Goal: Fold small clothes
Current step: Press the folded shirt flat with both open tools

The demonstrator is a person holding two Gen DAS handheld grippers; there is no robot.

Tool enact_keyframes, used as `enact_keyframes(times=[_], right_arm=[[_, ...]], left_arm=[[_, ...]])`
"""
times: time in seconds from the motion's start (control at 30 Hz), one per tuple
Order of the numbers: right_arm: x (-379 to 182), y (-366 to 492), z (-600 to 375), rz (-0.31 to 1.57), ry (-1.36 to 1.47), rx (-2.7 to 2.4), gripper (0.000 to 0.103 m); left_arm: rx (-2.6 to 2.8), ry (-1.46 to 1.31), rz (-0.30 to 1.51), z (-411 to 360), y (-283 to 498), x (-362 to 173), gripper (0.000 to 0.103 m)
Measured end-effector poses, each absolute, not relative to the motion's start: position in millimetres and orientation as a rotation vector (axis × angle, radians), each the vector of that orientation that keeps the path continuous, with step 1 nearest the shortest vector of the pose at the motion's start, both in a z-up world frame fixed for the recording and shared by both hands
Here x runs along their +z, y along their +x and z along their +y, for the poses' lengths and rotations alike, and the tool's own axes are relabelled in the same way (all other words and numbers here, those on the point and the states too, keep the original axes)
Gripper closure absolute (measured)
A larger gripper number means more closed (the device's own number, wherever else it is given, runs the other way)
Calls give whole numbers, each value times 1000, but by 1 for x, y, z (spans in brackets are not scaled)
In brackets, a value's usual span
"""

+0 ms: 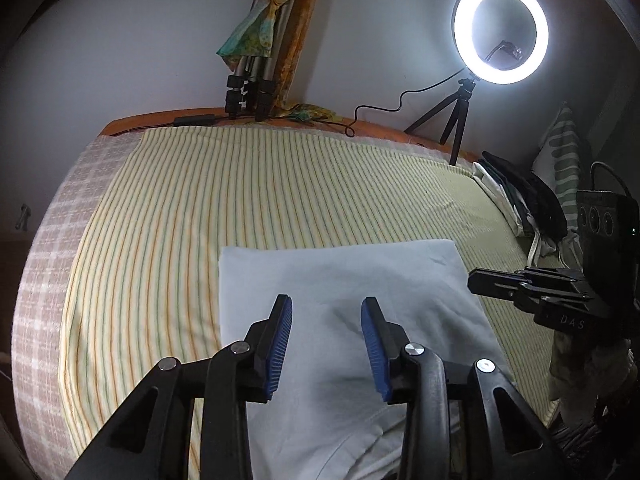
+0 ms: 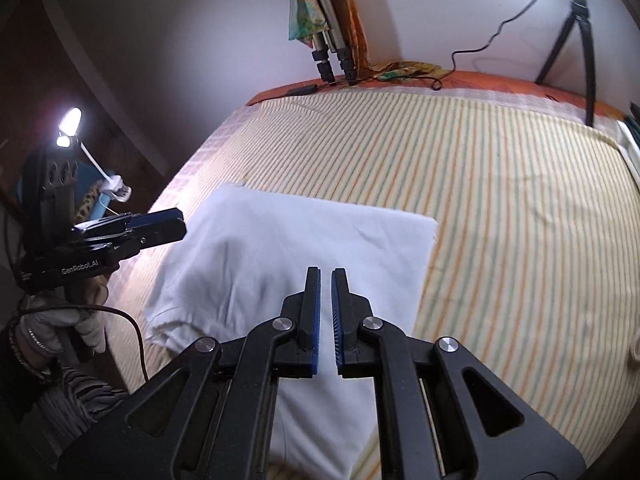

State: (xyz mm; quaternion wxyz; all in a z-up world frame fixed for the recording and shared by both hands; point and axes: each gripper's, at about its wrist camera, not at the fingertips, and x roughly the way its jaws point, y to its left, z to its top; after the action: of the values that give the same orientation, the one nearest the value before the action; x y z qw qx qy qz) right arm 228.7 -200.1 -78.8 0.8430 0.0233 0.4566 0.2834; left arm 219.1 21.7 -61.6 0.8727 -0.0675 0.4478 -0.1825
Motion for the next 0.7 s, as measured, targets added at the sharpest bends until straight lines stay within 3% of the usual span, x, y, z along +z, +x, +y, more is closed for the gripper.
enact_keyframes(times=[0.13, 0.5, 0.7], right_arm=[[-80, 244, -181, 941, 2, 607, 81], [-121, 260, -178, 1022, -95, 545, 81], [-115, 262, -192, 1002, -27, 560, 81]], left_arm=[[-369, -116, 939, 8, 241, -71, 64], [-336, -35, 1006, 4, 257, -112, 63], [-340, -67, 985, 11, 252, -107, 63]])
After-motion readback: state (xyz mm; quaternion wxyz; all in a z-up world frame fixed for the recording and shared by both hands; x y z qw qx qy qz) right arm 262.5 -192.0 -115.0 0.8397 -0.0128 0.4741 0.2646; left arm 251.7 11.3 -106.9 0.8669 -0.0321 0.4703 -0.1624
